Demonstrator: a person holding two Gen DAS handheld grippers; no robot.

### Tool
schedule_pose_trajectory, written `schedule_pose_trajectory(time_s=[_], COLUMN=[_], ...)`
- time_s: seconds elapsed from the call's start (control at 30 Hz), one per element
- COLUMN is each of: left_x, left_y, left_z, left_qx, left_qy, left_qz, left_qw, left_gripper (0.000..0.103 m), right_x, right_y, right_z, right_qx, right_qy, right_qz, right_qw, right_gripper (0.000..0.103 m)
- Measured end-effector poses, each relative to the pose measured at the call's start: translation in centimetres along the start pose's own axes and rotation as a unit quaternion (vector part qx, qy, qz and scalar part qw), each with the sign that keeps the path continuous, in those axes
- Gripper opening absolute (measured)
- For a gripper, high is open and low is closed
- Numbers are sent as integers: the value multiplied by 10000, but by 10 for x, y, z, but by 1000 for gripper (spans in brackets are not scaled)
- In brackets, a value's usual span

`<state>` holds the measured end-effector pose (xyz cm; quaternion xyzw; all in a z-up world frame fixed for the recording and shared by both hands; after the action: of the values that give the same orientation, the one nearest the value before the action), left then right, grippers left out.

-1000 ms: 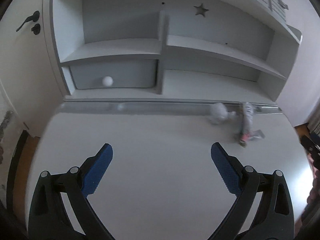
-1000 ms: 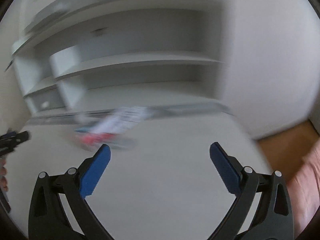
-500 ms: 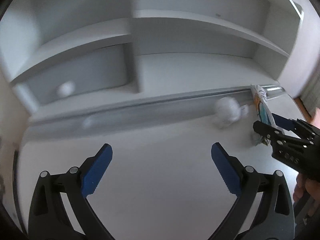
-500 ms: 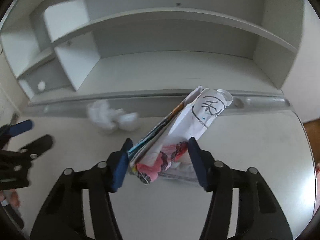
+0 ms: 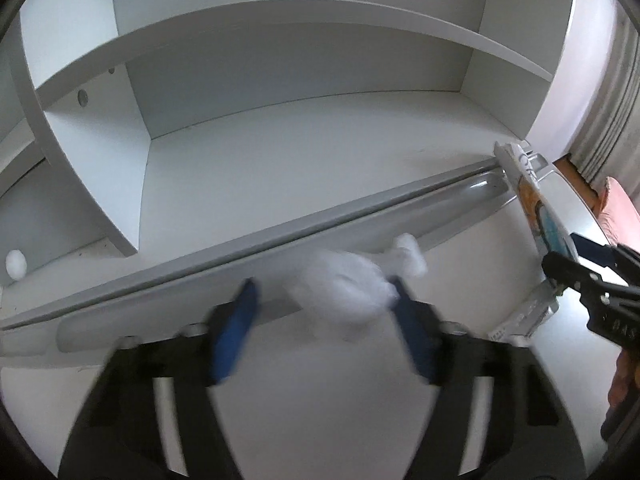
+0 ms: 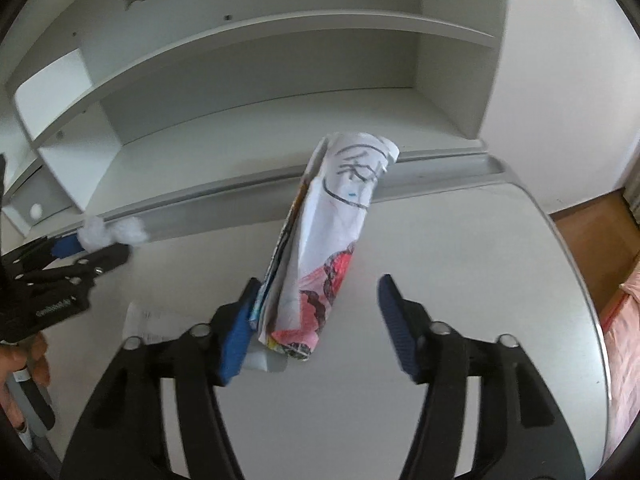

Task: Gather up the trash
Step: 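Grasp the white plastic bag with the left gripper while the right grasps the printed wrapper, then carry plastic bag and wrapper to the bin and open both grippers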

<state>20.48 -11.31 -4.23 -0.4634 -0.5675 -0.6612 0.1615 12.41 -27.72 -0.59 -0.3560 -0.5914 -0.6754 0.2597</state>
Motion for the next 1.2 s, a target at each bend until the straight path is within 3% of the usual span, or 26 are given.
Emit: schedule_pose_trajectory(time_s=[0.03,0.1,0.2,0.27,0.3,0.37,0.57,0.93,1.2], left_x=[1,3,6,9,10,10,18,66,126], left_y=[0,0,-2,-3,-3,-3,0,-6,-12], left_z=[1,-1,-2,-2,-1,2,-2,-23,-71], left_qx=[15,14,28,58,79,151,134,63,-212], left_qy=[-18,-9,46,55,51,25,-36,-278,-541], left_qz=[-14,-28,-81,-96,-97,-91,-123,-399,-791], left_qw=[10000,10000,10000,9999,9999,9998,9998,9988,9952], left_gripper=[38,37,33,31,31,31,30,30,30], right_x=[0,-2,-11,-20,-19,-15,2,37,111], right_y=[1,6,10,7,6,7,7,-18,-32], right_z=[-2,0,1,3,4,-2,-22,-39,-64], right_qx=[0,47,102,132,218,26,-336,-433,-636], right_qy=[1,29,-88,-76,-139,75,261,584,1025], right_qz=[-8,-44,44,148,90,86,-55,-204,-749], right_qw=[10000,10000,9999,9998,9996,9999,9991,9971,9899], right_gripper=[74,82,80,64,47,29,13,8,5])
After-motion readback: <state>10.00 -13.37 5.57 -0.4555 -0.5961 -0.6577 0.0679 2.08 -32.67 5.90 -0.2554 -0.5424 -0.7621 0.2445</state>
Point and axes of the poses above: each gripper's, at about its wrist camera, not at the fingertips, and x roughly against the way its jaws point, z to its left, y to its top, the point moved 4 cm from there along -x, roughly the way its jaws point, and after that the axes turned 1 degree about -y, right-handed, at the moved point
